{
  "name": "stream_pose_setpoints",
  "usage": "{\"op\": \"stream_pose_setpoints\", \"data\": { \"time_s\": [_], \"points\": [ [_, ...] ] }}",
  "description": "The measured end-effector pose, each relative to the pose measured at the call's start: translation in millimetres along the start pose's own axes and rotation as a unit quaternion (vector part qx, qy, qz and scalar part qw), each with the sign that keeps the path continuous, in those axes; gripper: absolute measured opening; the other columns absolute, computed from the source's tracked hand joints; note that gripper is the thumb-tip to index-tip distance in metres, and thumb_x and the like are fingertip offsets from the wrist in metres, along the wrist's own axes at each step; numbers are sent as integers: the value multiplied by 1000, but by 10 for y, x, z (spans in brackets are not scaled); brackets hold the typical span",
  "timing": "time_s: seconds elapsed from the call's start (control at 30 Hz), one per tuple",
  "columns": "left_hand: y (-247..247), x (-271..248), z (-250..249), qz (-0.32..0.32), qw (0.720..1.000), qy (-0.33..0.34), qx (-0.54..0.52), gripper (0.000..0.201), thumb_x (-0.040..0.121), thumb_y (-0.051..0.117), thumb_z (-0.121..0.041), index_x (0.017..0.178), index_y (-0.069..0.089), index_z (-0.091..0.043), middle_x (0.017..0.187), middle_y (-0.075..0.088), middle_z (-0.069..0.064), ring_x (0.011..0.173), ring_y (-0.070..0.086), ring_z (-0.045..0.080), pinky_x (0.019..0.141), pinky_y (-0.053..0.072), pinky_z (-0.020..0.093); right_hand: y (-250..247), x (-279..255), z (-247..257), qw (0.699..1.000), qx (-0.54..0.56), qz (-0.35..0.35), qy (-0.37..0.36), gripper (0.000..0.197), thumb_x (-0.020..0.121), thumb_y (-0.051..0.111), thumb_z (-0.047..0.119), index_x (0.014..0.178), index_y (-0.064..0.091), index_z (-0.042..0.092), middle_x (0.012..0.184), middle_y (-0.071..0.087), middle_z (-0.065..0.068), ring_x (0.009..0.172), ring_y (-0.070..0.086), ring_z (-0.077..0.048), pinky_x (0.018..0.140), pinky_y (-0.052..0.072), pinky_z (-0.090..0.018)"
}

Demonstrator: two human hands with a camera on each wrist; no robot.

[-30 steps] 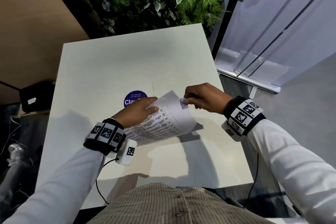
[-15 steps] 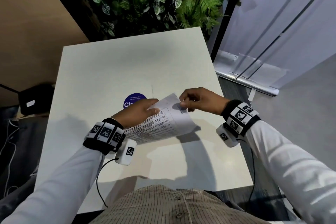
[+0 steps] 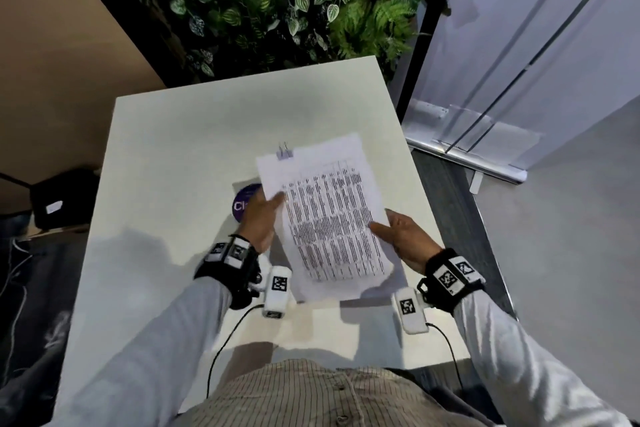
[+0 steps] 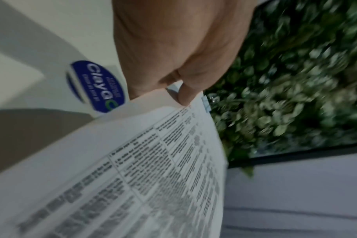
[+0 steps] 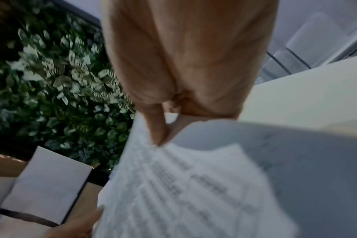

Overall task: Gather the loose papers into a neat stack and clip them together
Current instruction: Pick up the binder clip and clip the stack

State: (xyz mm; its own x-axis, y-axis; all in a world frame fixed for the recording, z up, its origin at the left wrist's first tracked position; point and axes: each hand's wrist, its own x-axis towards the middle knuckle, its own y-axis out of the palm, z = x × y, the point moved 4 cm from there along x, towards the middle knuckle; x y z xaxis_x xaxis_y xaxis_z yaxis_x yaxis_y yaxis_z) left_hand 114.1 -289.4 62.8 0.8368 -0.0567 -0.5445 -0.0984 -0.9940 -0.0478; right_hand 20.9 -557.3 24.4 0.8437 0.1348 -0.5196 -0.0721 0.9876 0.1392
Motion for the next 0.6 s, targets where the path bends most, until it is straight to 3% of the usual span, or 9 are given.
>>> {"op": "stream_pose_setpoints", "data": {
  "time_s": [0.03, 0.1, 0.17, 0.23, 0.3, 0.33, 0.4, 0.53, 0.6],
  "points": [
    [45, 97, 234, -6, 999, -17, 43, 50, 98, 60, -16, 146, 45, -6, 147, 52, 4, 129, 52, 21, 107, 37, 33, -45, 67, -131, 999, -19, -44, 23, 61, 86, 76, 45, 135, 57, 13, 130, 62, 7, 106, 65, -4, 96, 53, -28],
    [143, 237, 737, 25, 981, -74, 175, 65, 94, 65, -23, 149, 38, -2, 151, 49, 15, 133, 52, 32, 104, 43, 36, -201, 226, -475, 991, -31, -119, 55, 63, 92, 73, 32, 146, 48, 13, 135, 51, 8, 127, 55, -16, 108, 47, -37],
    [158, 370, 1259, 33, 950, -115, 289, 63, 90, 66, -28, 140, 43, 3, 138, 56, 25, 123, 60, 40, 95, 49, 34, -476, 479, -1003, 984, -77, -144, 70, 73, 81, 74, 48, 142, 53, 16, 144, 55, 0, 134, 54, -26, 113, 44, -49],
    [184, 431, 1614, 35, 948, -134, 286, 64, 74, 68, -35, 127, 52, -3, 125, 65, 26, 108, 68, 41, 90, 59, 46, -727, 736, -1460, 973, -126, -179, 76, 81, 69, 68, 59, 138, 56, 17, 139, 63, -9, 127, 62, -31, 107, 50, -52],
    [200, 605, 1947, 40, 949, -142, 280, 62, 67, 67, -34, 120, 54, -4, 116, 68, 25, 98, 72, 41, 79, 62, 53, -594, 560, -1183, 957, -164, -218, 97, 66, 75, 67, 50, 130, 59, 14, 129, 67, -11, 114, 66, -31, 98, 55, -45],
    [230, 624, 1957, 41, 945, -142, 292, 56, 69, 68, -32, 116, 54, -4, 113, 69, 24, 95, 73, 41, 76, 63, 53, -434, 356, -850, 950, -184, -234, 97, 49, 82, 68, 39, 122, 60, 11, 119, 68, -11, 103, 66, -30, 88, 56, -38],
    [339, 531, 1768, 33, 935, -131, 327, 41, 76, 71, -25, 106, 53, -4, 107, 69, 22, 90, 73, 40, 76, 63, 52, -359, 237, -672, 935, -232, -247, 106, 21, 93, 63, 18, 112, 60, 10, 102, 65, -11, 87, 60, -27, 70, 45, -27],
    [572, 333, 1364, 0, 923, -82, 377, 27, 85, 64, -9, 110, 57, -2, 107, 66, 20, 96, 69, 38, 79, 58, 41, -413, 192, -694, 911, -285, -269, 128, 6, 100, 52, 11, 106, 53, 10, 108, 67, -20, 84, 57, -30, 72, 43, -29],
    [661, 305, 1310, -1, 926, -72, 371, 23, 86, 61, -5, 109, 57, -2, 107, 66, 21, 95, 69, 40, 81, 60, 49, -460, 162, -734, 901, -300, -281, 141, 14, 101, 50, 11, 114, 54, 6, 112, 67, -23, 87, 60, -33, 74, 45, -31]
  ]
}}
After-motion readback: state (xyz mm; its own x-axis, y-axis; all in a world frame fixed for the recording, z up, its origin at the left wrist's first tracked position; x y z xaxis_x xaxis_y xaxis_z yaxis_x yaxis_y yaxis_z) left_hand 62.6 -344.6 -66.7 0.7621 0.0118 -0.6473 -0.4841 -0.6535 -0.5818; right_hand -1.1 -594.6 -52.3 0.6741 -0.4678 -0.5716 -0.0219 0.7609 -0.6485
